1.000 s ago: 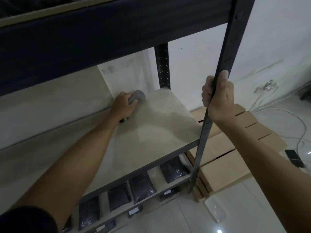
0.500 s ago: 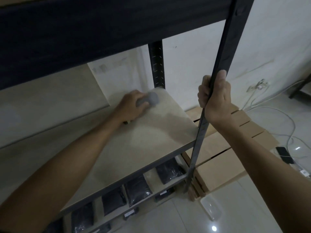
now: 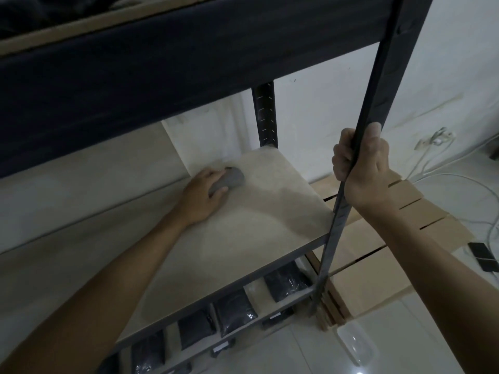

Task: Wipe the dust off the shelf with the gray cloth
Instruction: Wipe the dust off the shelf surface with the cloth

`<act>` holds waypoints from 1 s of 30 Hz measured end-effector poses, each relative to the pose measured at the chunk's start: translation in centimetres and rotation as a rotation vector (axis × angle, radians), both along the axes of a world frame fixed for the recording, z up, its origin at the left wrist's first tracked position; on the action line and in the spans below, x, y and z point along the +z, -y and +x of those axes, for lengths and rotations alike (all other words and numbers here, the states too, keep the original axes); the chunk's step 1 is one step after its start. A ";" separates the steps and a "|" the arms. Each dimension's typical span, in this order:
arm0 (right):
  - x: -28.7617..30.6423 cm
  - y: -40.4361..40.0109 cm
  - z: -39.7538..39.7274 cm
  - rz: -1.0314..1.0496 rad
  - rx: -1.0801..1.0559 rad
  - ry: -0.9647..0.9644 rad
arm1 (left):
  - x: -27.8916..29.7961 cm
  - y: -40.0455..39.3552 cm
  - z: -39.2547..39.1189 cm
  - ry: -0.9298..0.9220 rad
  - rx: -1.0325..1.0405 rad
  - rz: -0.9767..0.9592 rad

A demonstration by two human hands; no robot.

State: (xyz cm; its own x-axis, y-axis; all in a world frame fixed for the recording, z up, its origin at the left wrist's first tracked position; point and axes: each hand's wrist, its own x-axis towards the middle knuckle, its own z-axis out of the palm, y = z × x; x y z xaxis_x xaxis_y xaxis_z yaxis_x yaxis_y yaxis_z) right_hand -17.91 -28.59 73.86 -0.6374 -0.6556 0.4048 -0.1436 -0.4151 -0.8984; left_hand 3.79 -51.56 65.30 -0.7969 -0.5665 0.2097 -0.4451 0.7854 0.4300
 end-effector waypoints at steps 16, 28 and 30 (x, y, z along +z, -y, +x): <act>0.3 0.1 0.2 0.010 0.005 0.024 | -0.7 6.2 -7.6 -0.012 0.151 0.050; 0.5 -0.6 0.8 0.003 -0.013 0.007 | -0.3 -9.1 -4.8 0.048 -0.266 0.126; 0.5 -0.5 0.7 0.018 -0.021 0.005 | 0.0 -12.6 -3.3 0.101 -0.354 0.174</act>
